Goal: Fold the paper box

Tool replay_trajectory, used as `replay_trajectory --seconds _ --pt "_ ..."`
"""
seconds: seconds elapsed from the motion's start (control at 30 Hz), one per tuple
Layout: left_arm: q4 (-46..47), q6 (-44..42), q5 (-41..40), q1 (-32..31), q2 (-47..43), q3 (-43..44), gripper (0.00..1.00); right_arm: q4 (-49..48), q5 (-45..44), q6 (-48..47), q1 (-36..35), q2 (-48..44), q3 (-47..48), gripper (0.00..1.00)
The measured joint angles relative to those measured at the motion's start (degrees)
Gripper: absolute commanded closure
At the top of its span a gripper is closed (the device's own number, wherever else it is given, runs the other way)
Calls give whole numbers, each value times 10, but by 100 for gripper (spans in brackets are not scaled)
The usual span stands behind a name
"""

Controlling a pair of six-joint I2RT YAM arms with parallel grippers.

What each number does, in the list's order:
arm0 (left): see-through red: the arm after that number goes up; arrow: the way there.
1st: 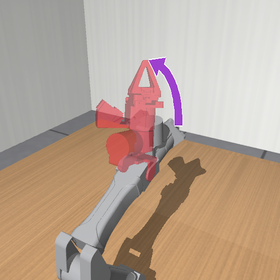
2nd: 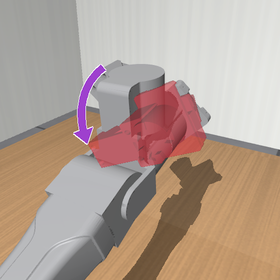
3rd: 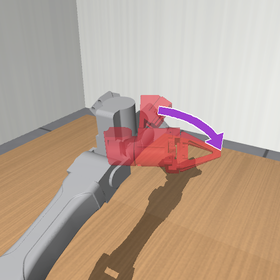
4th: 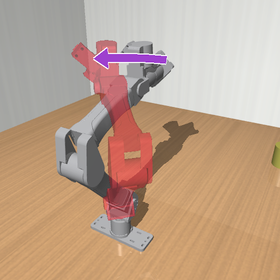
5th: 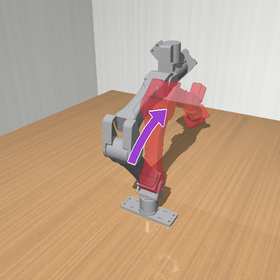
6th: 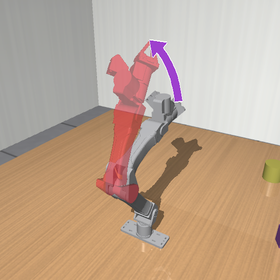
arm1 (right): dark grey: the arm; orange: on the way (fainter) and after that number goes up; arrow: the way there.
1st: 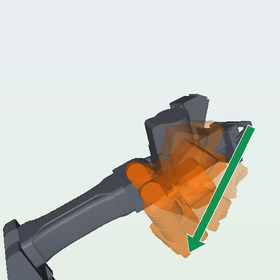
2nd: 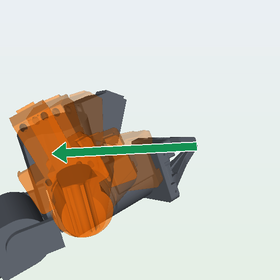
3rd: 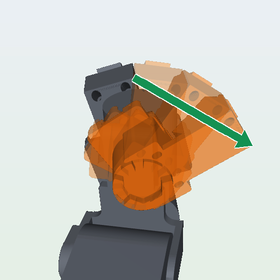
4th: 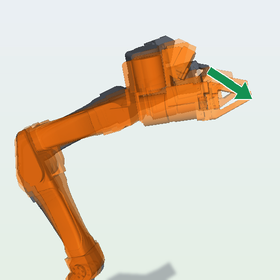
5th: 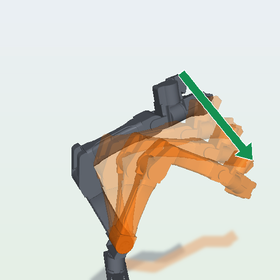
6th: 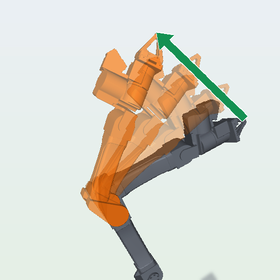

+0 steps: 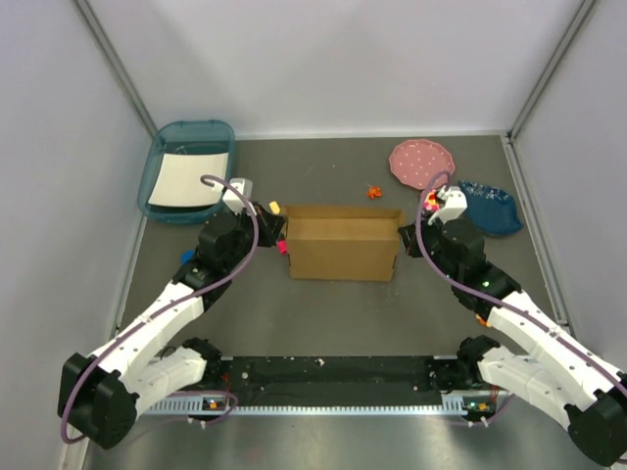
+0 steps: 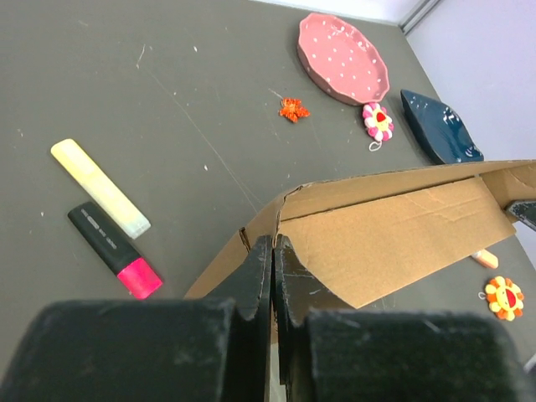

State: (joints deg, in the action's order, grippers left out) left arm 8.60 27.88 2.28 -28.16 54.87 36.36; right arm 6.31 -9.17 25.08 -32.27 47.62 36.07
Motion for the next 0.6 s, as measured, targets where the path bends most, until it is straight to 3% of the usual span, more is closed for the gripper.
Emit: replay_trajectory --seconds 0.3,0.6 --pt "-68 14 6 0 0 37 100 -17 -5 -9 -3 -7 -17 100" --pt "-67 45 9 1 9 41 100 -21 -8 -11 -3 -8 -20 100"
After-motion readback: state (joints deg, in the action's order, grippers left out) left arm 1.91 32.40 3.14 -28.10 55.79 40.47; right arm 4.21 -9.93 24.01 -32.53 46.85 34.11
